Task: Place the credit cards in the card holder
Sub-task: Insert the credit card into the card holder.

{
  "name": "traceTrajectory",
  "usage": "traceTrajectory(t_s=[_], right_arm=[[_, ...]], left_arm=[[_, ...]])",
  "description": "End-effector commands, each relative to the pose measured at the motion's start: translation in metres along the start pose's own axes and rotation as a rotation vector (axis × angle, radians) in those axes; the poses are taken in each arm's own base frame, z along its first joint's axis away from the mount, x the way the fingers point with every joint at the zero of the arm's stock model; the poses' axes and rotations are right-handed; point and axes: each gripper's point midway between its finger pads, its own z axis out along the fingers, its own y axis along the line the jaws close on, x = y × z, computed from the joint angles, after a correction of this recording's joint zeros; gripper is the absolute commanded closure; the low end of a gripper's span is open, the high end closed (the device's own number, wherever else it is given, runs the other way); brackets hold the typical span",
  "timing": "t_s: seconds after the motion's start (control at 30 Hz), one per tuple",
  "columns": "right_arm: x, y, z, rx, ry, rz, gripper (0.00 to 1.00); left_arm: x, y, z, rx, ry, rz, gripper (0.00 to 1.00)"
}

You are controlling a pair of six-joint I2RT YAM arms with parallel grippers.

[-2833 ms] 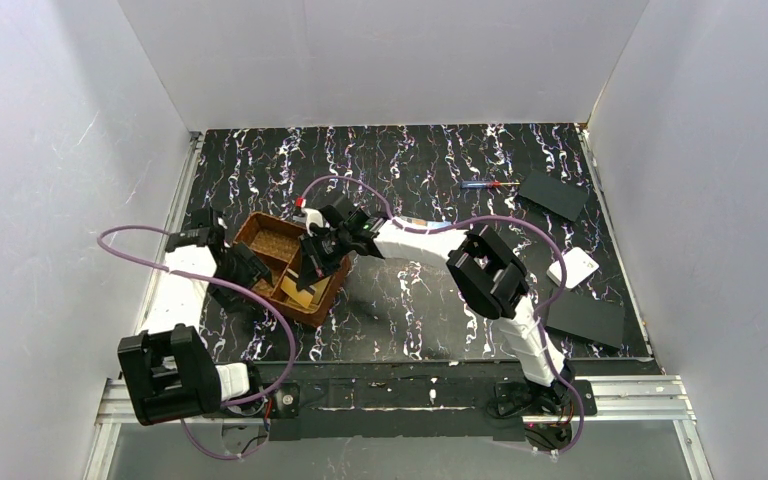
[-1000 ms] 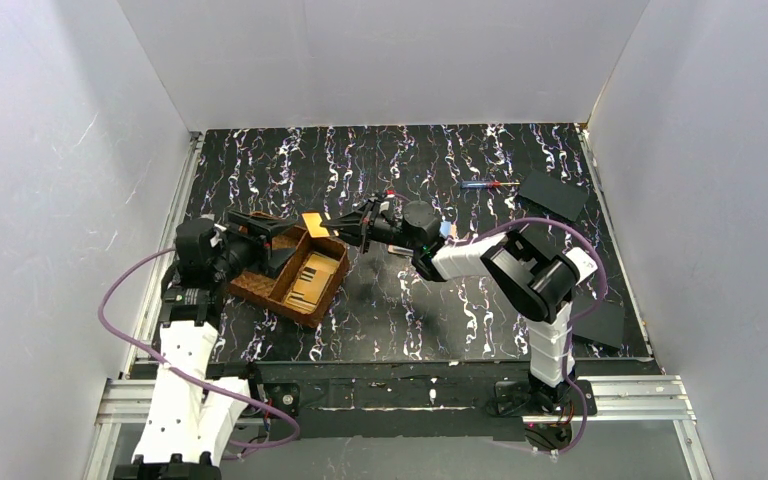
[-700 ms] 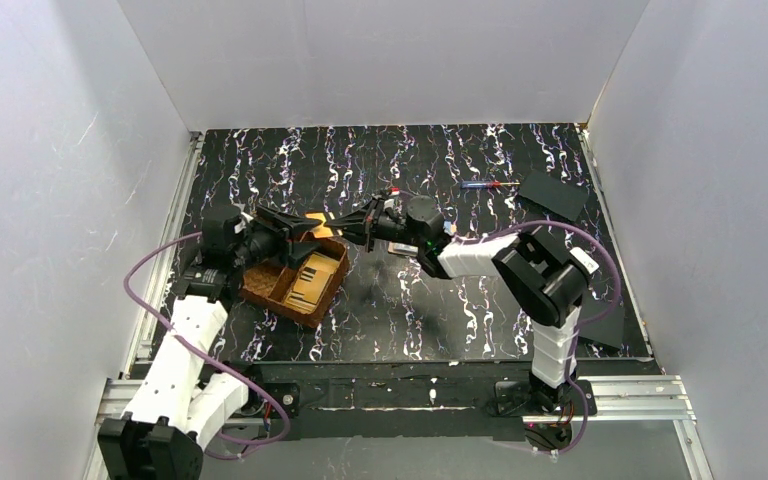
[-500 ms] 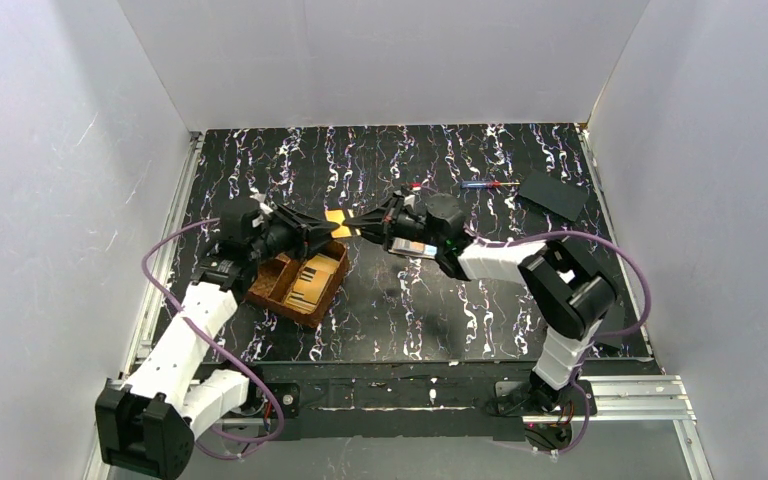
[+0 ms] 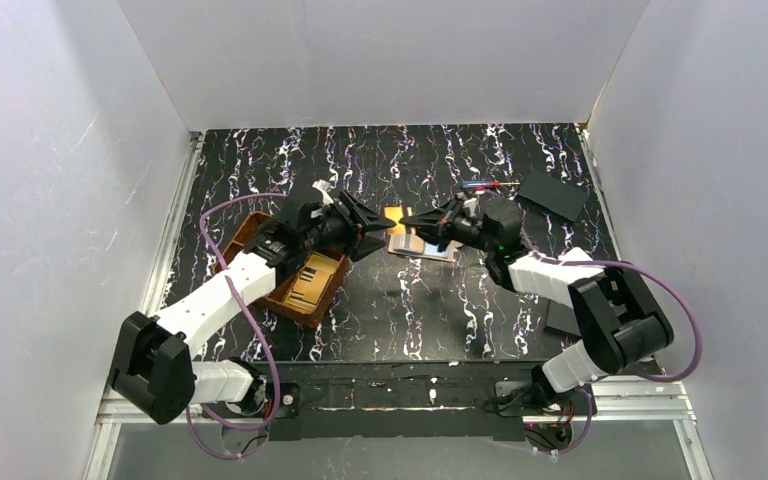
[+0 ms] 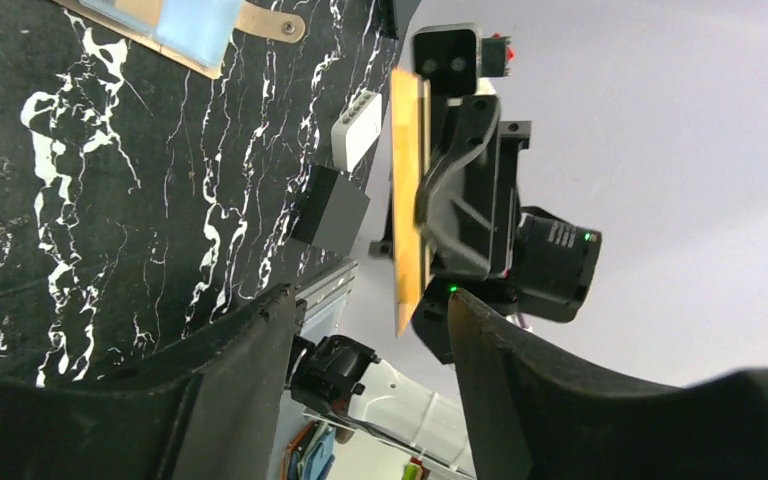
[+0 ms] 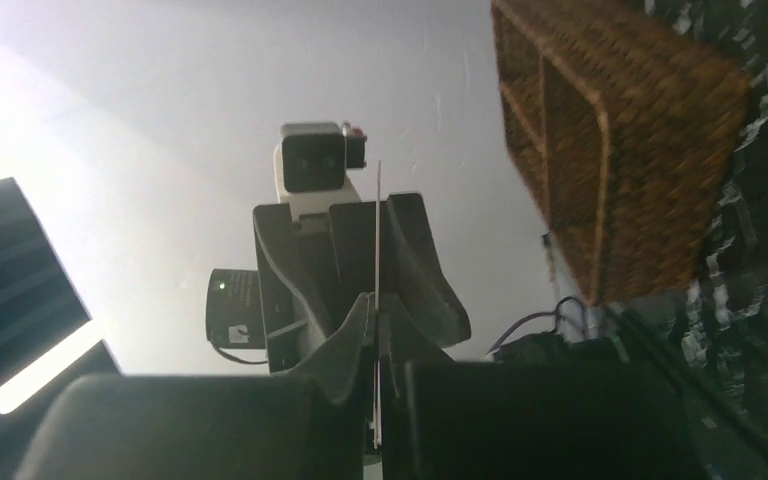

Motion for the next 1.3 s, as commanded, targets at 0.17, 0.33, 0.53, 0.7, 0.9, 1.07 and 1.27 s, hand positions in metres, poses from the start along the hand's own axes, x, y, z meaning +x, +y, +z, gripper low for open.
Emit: traceTrajectory(t_s=[0.17, 0.33, 0.53, 0.7, 0.9, 1.07, 1.27], right_arm=[[-0.092, -0.037, -0.075, 0.282, -0.076, -0.558, 0.96], [-0.105, -0.074, -0.084, 0.446, 0.041, -0.707, 0.93], [-0.107, -0.082, -0.081, 0.430, 0.105, -0.754, 0.99], [-0.109, -0.100, -0.079, 0.412, 0.134, -0.740, 0.99], [-0.119, -0.111, -0.069, 0.381, 0.151, -0.724, 0.99], [-0.126, -0.118, -0.065, 0.374, 0.162, -0.703, 0.99], [-0.131, -0.121, -0.063, 0.363, 0.158, -0.681, 0.99]], left_arm=[[0.002, 0.021, 0.023, -0.159, 0.018, 0.276, 0.41], [0.009, 0.023, 0.060, -0.218, 0.090, 0.482, 0.43], [0.017, 0.022, 0.104, -0.198, 0.165, 0.535, 0.44], [0.018, 0.028, 0.127, -0.188, 0.208, 0.558, 0.44], [0.007, 0.057, 0.152, -0.282, 0.266, 0.607, 0.64], [-0.010, 0.076, 0.162, -0.324, 0.250, 0.591, 0.74], [-0.021, 0.090, 0.165, -0.383, 0.248, 0.607, 0.78]])
